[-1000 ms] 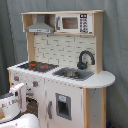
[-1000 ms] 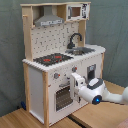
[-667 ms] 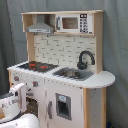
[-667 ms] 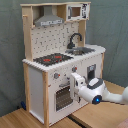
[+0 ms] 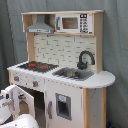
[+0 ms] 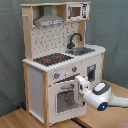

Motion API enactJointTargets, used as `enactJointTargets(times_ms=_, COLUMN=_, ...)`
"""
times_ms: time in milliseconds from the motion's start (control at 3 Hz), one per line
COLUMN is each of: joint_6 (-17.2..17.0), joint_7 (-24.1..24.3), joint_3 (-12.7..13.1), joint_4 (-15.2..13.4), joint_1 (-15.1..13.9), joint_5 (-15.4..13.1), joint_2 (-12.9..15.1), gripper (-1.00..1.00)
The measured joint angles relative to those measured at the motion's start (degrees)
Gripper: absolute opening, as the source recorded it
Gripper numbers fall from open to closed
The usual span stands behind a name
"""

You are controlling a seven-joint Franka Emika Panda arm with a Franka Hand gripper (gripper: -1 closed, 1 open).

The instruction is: Play with the kitchen

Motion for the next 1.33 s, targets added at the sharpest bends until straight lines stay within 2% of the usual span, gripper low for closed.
enactJointTargets(times_ms=333, joint_6=-4.12, joint_7=0.07, joint_3=0.71, joint_4=0.53, joint_1=3.94, joint_5=0.08, joint_2=0.48, gripper=-1.00)
enactJointTargets(times_ms=667, joint_6=-6.08, joint_7=-0.13, joint_3=1.12, joint_4=1.15, joint_1=5.35, joint_5=0.05, joint_2=0.54, gripper=-1.00)
enactJointTargets(times_ms=1000, joint_6=-6.30, joint_7=-0.13, joint_3=1.21, joint_4=1.15, joint_1=5.45, joint_5=0.05, joint_2=0.54, gripper=1.00)
enactJointTargets(times_ms=1333, joint_6=-8.90, joint_7=-0.77, joint_3=1.64, joint_4=1.21, joint_1=7.05, joint_5=0.04, joint_2=0.54, gripper=1.00)
